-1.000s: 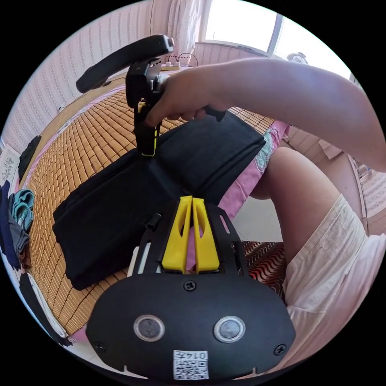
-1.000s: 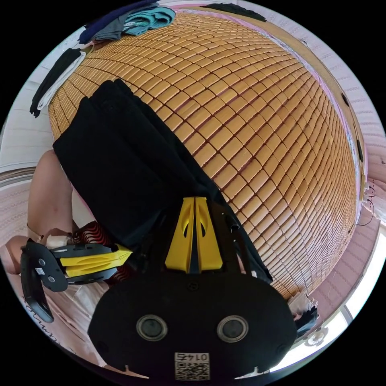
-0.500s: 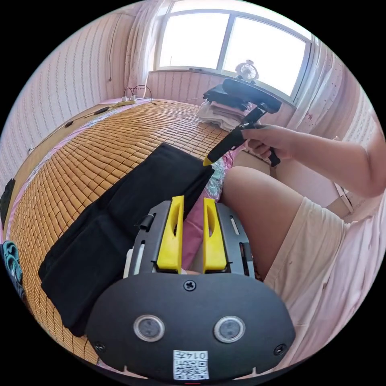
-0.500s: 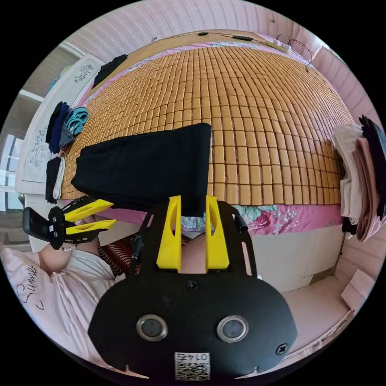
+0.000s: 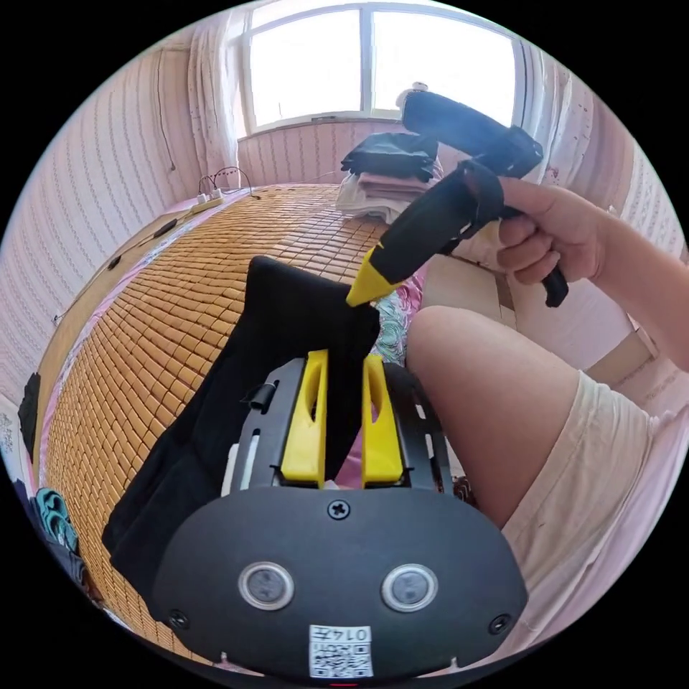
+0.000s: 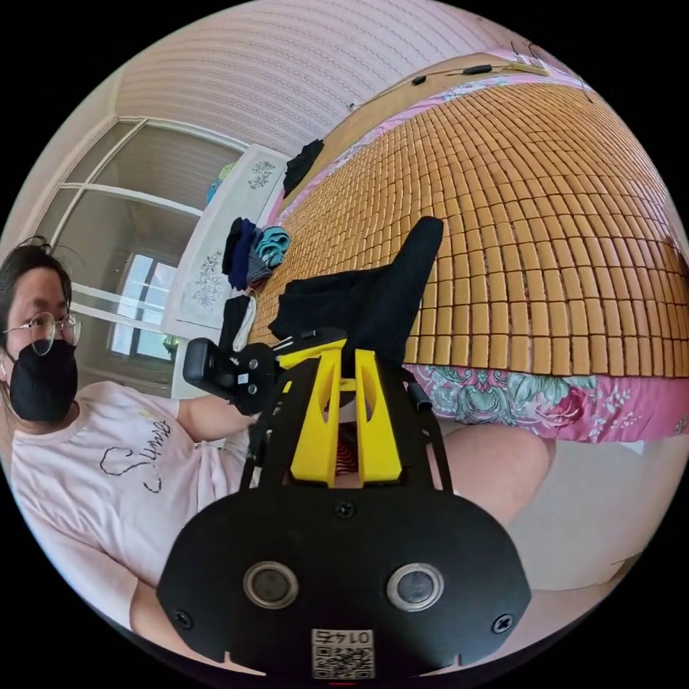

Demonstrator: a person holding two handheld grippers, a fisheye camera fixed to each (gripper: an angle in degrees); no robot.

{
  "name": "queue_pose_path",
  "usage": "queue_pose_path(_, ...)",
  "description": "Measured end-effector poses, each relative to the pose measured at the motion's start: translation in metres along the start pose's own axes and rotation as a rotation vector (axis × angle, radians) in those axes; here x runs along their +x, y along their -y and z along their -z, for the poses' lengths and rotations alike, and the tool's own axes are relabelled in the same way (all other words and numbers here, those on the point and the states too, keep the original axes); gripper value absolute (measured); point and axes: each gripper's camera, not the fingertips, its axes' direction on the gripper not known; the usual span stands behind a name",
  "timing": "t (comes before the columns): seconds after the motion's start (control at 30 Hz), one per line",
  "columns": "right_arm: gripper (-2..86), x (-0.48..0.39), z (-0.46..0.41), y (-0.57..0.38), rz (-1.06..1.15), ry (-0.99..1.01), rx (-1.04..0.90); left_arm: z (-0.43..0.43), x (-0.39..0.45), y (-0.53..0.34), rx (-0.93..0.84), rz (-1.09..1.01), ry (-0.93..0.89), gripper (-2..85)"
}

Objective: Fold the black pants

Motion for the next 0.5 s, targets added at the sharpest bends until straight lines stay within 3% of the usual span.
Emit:
queue_pose_path(0.1, 3.3, 0.035, 0.022, -0.020, -0.047, -0.050, 0.214, 0.006, -0.008, -0.008, 0.010, 0.050, -0.071, 2.2)
queue_pose_path(0.17, 5.4, 0.065, 0.016, -0.026, -0.134, -0.089, 0.242, 0.014, -0.009, -0.012, 0.023, 0.055, -0.085, 1.5)
queue_pose_path(0.2, 12.1, 0.084, 0.003, -0.026, -0.198, -0.046, 0.226, 0.016, -0.009, -0.013, 0.023, 0.051, -0.087, 1.4)
queue_pose_path(0.27, 16.0, 0.106, -0.023, -0.024, -0.222, 0.080, 0.166, 0.023, -0.008, -0.017, 0.021, 0.029, -0.107, 1.3)
queue_pose_path(0.37, 12.6, 0.125, -0.056, -0.023, -0.228, 0.126, 0.086, 0.032, -0.012, -0.023, 0.028, 0.037, -0.146, 1.5)
queue_pose_path(0.5, 4.4, 0.138, -0.041, -0.041, -0.201, 0.150, 0.158, 0.043, -0.021, -0.020, 0.093, 0.061, -0.180, 1.1)
